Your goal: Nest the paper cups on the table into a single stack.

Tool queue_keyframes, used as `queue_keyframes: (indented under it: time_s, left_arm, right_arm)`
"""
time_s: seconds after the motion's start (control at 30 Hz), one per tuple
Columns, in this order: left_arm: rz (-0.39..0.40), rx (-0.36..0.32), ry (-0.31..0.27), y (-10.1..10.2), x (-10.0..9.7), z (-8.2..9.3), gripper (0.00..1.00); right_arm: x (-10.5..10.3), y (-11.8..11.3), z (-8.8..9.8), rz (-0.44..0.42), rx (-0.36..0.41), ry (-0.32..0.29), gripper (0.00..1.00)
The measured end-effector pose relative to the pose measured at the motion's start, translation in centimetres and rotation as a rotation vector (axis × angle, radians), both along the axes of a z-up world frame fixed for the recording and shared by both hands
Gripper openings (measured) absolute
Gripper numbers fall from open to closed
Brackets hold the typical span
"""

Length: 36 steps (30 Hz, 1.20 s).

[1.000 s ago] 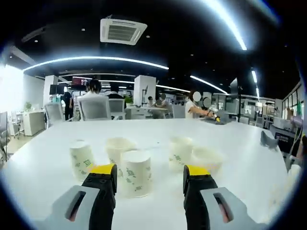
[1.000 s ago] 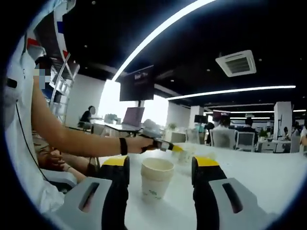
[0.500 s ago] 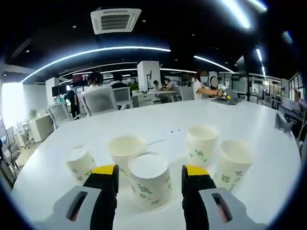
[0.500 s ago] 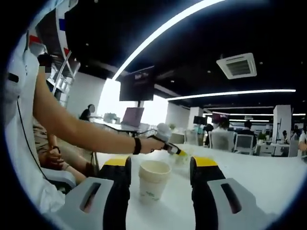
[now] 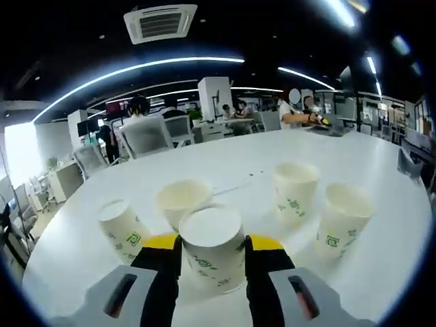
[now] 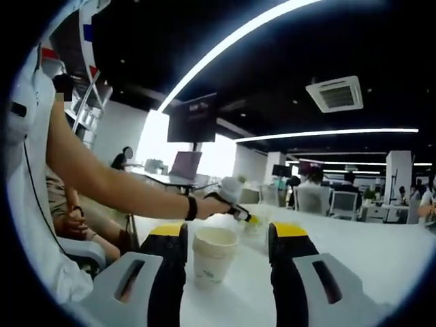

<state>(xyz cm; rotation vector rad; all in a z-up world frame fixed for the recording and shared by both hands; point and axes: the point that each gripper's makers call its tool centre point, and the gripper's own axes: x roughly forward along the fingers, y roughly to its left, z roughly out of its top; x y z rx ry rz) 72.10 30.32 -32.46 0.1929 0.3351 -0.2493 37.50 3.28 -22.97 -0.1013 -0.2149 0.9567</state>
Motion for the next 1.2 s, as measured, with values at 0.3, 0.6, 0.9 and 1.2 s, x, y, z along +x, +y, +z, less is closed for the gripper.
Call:
queue_keyframes:
  time_s: [0.3, 0.6, 0.9, 1.2]
  left_arm:
    - [-0.089, -0.111, -0.114, -2.0, -5.2, 4.2, 0.38]
    - [-0.168, -0.237, -0.318, -4.9, -14.7, 10.5, 0.38]
    - [-0.371, -0.492, -0.452, -11.9, -26.4, 16.1, 0.38]
    - [-0.431, -0.577, -0.471, -15.4, -31.9, 15.5, 0.38]
  right_arm:
    - [-0.1, 0.7, -0.4, 0.016, 0.021, 0.026, 0.49]
    - [-0.5, 1.5, -0.8, 0.029, 0.017, 0.029, 0.48]
    - [-1.2, 2.5, -0.5, 0.059, 0.048, 0.025, 0.45]
    - [-1.9, 2.5, 0.1, 0.093, 0.129, 0.029, 0.35]
